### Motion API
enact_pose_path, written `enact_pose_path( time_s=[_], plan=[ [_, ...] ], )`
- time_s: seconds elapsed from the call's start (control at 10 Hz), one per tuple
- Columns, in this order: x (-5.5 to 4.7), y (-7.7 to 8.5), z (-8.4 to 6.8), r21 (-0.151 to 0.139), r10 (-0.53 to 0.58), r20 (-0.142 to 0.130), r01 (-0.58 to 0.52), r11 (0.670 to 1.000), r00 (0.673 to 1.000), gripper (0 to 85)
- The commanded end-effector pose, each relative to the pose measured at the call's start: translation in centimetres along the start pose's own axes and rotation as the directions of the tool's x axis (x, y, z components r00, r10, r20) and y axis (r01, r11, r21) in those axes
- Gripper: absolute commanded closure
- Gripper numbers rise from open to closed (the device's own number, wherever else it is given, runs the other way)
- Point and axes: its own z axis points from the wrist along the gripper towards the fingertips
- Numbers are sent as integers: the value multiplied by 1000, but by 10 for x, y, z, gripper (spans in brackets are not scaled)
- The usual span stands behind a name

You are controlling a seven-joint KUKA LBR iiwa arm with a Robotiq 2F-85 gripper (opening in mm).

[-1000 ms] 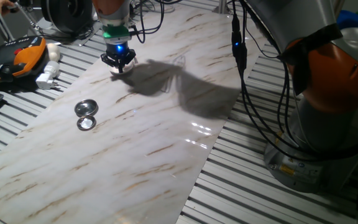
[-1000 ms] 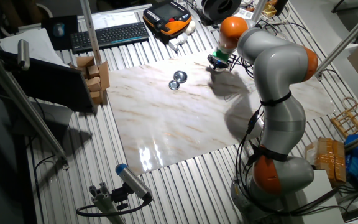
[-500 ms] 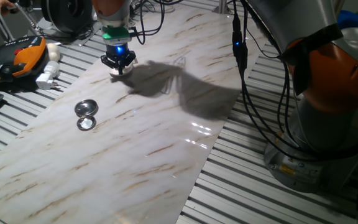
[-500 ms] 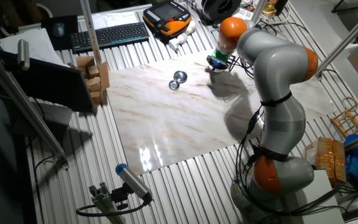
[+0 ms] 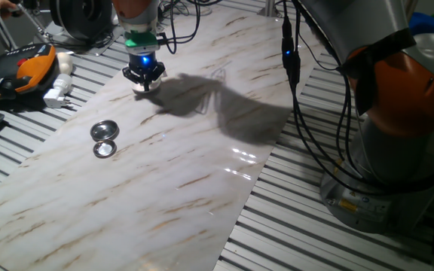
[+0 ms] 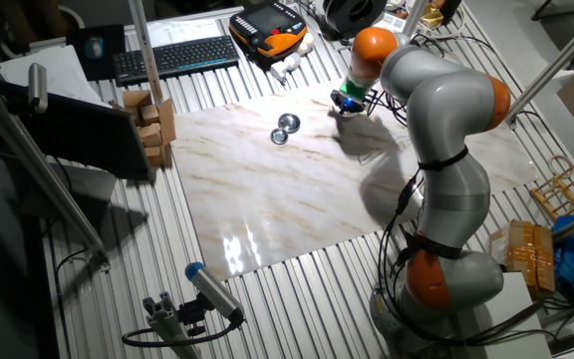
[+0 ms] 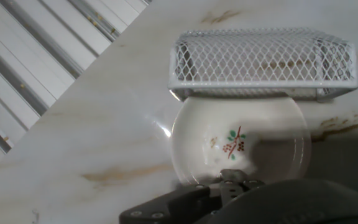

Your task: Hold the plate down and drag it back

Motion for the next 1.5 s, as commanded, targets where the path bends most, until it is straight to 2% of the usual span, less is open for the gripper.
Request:
enact_pose_path(
  time_s=[0.0,0.6,1.1,1.4],
  plan=[
    [2,1,-2,3,-5,-5,6,1000,1000,850],
    [29,6,-3,9,-5,-1,5,1000,1000,850],
    [51,13,-5,18,14,-16,-14,1000,1000,850],
    [60,16,-9,21,3,-28,-2,1000,1000,850]
  ],
)
